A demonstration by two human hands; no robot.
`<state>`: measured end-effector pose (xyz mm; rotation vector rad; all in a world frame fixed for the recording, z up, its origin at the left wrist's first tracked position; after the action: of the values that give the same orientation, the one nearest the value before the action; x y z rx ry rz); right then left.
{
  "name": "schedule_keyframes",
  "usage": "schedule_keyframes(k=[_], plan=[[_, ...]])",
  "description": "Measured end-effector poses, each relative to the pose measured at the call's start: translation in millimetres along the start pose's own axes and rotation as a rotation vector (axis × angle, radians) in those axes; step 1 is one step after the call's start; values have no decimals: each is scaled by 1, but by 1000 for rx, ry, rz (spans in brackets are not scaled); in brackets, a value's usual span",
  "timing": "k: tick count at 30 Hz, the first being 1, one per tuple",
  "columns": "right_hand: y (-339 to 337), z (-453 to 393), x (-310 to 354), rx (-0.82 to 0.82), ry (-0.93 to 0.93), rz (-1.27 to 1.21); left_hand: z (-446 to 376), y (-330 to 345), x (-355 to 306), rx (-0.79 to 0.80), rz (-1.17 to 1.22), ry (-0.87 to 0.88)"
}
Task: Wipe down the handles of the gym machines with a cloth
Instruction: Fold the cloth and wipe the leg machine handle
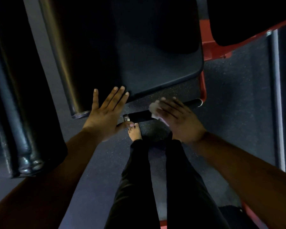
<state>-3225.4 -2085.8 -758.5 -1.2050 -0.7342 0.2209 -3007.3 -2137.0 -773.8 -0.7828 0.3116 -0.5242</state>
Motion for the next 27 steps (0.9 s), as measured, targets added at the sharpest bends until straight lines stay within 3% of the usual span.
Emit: schedule_keyframes(k=[3, 6, 11, 15, 20, 22, 25, 27], plan=[[9, -40, 45, 109, -16, -180, -7, -3, -20, -32, 10, 40], [17, -47, 48, 225, -55, -223, -9, 0, -24, -14, 21, 27], [30, -14, 2, 180, -106, -128, -12, 2, -23, 19, -30, 22], [23, 19, -48, 96, -5, -199, -14, 3, -21, 34, -25, 5], [7, 25, -71, 112, 6, -293, -15, 2, -22, 43, 2, 7], [10, 35, -100, 172, 198, -359, -15, 2, -21, 33, 7, 7], [26, 66, -155, 172, 775, -549, -16, 2, -21, 19, 21, 5], [44, 81, -160, 106, 1112, -834, -16, 2, -22, 10, 28, 10]])
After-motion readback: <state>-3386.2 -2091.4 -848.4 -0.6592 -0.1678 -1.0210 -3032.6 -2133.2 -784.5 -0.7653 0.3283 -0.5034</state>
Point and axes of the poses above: each hand's wrist, its own z-axis away from the middle knuckle, its own y-axis out of the palm, x = y × z, the point moved 8 cm from there along -z, towards the middle knuckle, and after that the axes turned 13 degrees about x, right-handed, at the moved point
